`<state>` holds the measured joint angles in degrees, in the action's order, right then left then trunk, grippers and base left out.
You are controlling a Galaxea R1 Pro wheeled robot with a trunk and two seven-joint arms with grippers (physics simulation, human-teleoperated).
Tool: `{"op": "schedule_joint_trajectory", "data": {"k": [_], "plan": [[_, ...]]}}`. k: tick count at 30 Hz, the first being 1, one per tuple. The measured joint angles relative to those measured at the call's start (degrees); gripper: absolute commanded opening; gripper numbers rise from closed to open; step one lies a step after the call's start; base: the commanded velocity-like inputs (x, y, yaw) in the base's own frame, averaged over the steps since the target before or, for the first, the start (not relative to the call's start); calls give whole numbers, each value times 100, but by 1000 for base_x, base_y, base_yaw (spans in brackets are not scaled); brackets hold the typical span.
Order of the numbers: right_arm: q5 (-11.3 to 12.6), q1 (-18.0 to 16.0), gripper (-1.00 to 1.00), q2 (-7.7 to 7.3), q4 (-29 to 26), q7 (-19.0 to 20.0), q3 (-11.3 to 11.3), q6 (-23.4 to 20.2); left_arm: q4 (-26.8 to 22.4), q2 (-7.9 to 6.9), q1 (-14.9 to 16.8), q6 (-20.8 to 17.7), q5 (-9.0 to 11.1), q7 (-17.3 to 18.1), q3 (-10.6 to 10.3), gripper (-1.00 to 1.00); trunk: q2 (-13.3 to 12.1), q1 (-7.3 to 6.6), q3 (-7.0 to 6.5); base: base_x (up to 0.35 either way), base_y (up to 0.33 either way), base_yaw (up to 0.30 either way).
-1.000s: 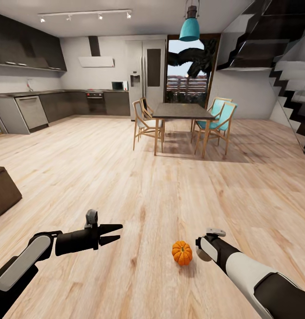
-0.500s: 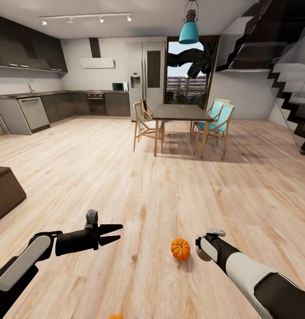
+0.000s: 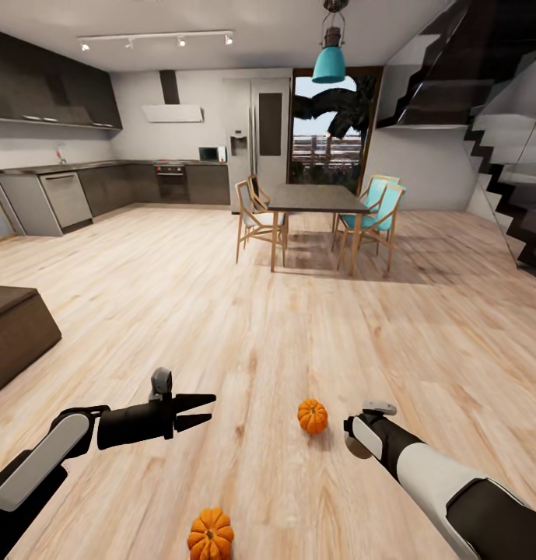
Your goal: Place each of the two pumpkins and all three candles from the living room inside a cabinet in the living room (use any cabinet), then make sure every cabinet is closed, and position the cauldron so it is next to a table in the living room.
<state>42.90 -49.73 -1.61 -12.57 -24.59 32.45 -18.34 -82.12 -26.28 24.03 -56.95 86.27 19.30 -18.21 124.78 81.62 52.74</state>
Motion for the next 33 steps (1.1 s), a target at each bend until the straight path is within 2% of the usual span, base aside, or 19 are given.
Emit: {"op": "schedule_joint_trajectory", "data": {"k": [16,33], "plan": [[5,0,-100,15,0,-20,-4,3,0,-4,0,-8,17,10,0,100,-642,-353,-287,-310,0,0],[-10,0,-100,10,0,-9,1,0,0,4,0,-3,6,10,0,100,-1324,-728,-593,-97,0,0]]}}
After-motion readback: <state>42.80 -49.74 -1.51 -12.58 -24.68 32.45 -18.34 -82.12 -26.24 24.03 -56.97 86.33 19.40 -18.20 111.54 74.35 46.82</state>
